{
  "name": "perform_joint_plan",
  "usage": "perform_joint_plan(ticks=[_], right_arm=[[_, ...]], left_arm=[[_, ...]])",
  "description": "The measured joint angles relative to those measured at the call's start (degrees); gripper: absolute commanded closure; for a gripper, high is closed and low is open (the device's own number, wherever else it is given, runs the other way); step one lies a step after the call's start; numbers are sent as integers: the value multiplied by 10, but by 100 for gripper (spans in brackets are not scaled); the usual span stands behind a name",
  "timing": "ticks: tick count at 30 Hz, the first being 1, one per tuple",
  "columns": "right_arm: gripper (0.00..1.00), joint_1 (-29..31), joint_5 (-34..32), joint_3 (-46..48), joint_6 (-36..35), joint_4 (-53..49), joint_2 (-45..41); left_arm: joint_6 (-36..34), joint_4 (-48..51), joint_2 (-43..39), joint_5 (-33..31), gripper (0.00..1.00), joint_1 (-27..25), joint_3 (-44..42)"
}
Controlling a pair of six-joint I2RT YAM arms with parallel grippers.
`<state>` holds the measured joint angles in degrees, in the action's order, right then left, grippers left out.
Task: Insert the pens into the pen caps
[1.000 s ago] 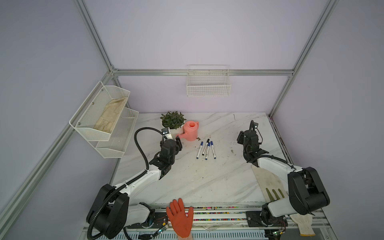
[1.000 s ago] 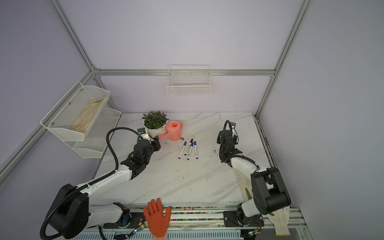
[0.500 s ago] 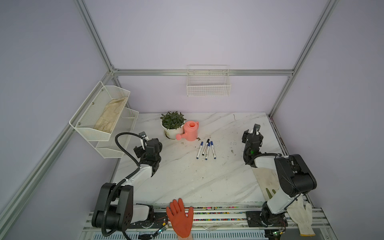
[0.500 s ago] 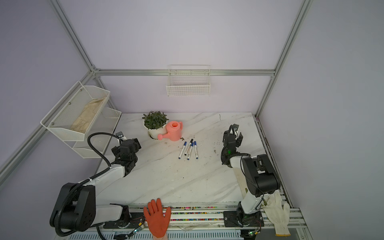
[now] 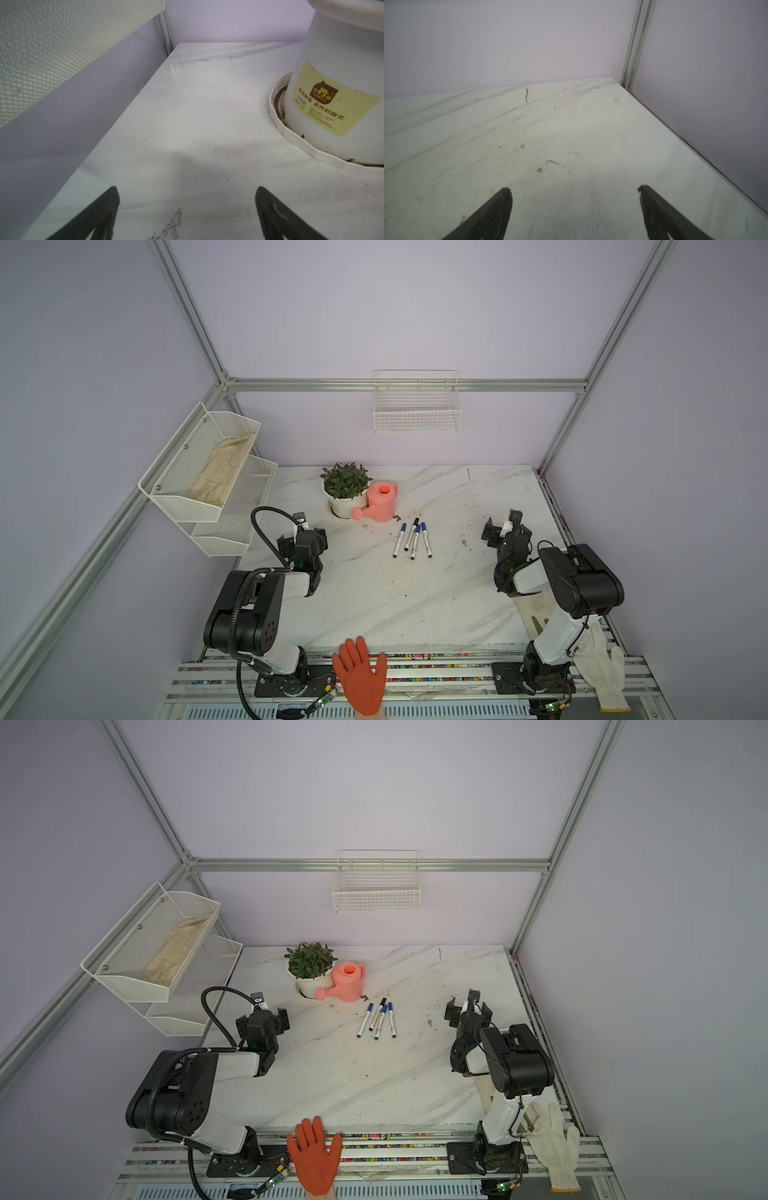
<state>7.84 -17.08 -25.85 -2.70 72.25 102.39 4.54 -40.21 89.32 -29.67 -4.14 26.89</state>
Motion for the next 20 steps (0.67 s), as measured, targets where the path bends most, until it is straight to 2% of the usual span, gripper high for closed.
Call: perform_joint_plan(ticks=[4, 8, 20], right_arm=[[3, -2, 18, 0, -2, 19, -1], [3, -2, 30, 0, -3, 21, -1], [3, -17, 62, -13, 3, 19, 0]], left_arm=[[-12, -73, 9, 44, 0, 10, -34], [-13, -87, 15, 76, 0, 18, -38], [-13, -104, 15, 99, 0, 21, -38]])
